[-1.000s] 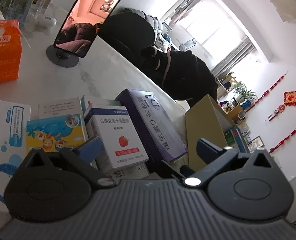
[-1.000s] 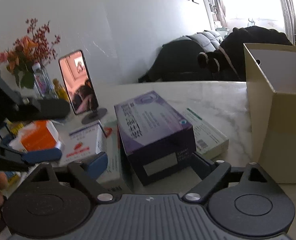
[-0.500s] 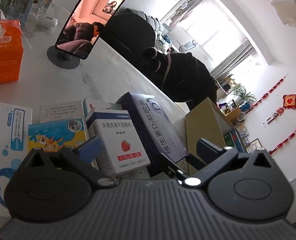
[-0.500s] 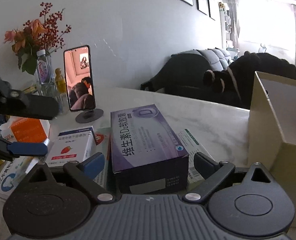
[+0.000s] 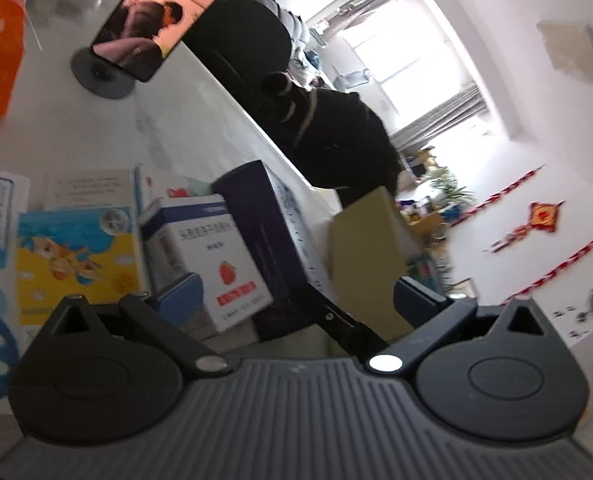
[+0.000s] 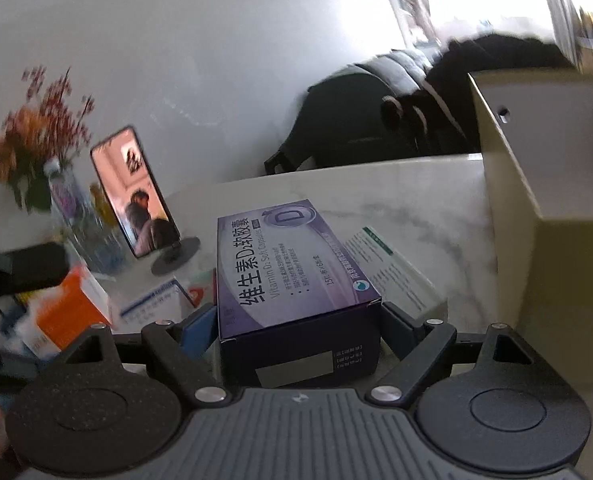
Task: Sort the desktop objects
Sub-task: 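Close the right gripper on the purple Vitamin D box, then lift the purple box with the right gripper while the left gripper grasps its end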
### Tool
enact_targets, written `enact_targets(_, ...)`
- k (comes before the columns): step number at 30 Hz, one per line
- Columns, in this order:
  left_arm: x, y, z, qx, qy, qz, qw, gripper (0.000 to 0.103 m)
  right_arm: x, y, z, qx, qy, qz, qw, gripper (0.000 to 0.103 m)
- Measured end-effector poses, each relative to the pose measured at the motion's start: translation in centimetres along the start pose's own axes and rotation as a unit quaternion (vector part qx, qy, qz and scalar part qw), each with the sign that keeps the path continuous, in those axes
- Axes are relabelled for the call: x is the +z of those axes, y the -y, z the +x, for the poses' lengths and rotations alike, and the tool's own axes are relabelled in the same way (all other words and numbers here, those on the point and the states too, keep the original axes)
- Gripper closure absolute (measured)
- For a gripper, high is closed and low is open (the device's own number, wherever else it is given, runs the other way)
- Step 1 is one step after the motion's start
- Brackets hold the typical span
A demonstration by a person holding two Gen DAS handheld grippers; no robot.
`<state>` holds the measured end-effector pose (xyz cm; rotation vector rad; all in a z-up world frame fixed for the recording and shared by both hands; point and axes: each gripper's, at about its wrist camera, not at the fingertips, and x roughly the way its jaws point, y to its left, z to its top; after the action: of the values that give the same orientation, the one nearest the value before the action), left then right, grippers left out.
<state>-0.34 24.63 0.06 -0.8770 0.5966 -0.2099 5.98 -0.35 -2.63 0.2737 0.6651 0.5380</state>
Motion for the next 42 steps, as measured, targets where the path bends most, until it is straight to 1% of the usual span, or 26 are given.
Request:
enact_targets(2,0.1,0.4,0.1,0.000,0.003,0.005,1.0000,0.000,0.1,0.8,-0.3,0.017,-0.007,0.037,0.999,0.016)
enact_targets(5,0.1,1.0,0.4,0.002,0.004,0.017,0.9998,0.000,0.0,1.8,-0.8,0.029,-0.011,0.081,0.996,0.016)
enact_targets(11,0.2,1.5,2.6,-0.016,-0.028,0.019,0.9993,0.000,-0.5,4.1,-1.5,0.068,-0.022,0.169,0.983,0.017)
enact_targets(15,0.0,1.7,3.8,-0.012,-0.035,0.024,0.9990,0.000,-0.8,4.9,-2.2,0.083,-0.020,0.197,0.977,0.017)
enact_targets(21,-0.2,2.1,3.7,-0.003,-0.032,0.031,0.9990,0.000,-0.9,5.9,-3.2,0.095,-0.012,0.223,0.970,0.017)
enact_targets(23,-0.3,2.3,3.8,-0.005,-0.035,0.033,0.9988,0.000,-1.0,6.2,-3.0,0.104,-0.019,0.240,0.965,0.017)
enact_targets(27,-0.3,2.6,4.3,-0.006,-0.043,0.037,0.9984,0.000,-1.4,7.3,-2.6,0.132,-0.037,0.281,0.950,0.018)
enact_targets(29,-0.1,2.9,4.9,-0.005,-0.048,0.038,0.9981,0.000,-1.4,7.5,-2.5,0.138,-0.042,0.291,0.946,0.018)
enact_targets(31,0.1,3.3,5.6,0.006,-0.050,0.045,0.9977,0.000,-1.5,7.7,-2.5,0.141,-0.045,0.297,0.943,0.018)
enact_targets(34,0.5,4.4,7.0,0.041,-0.063,0.073,0.9945,0.000,-1.4,7.8,-2.6,0.144,-0.046,0.301,0.942,0.019)
enact_targets(36,0.7,5.2,7.9,0.068,-0.075,0.094,0.9904,0.000,-1.3,7.6,-2.7,0.142,-0.044,0.298,0.943,0.019)
enact_targets(38,0.6,6.0,8.8,0.095,-0.085,0.120,0.9845,0.000,-1.2,7.4,-2.8,0.139,-0.043,0.294,0.945,0.019)
enact_targets(42,0.3,6.7,10.0,0.127,-0.092,0.155,0.9754,0.001,-1.3,7.4,-2.8,0.138,-0.041,0.291,0.946,0.019)
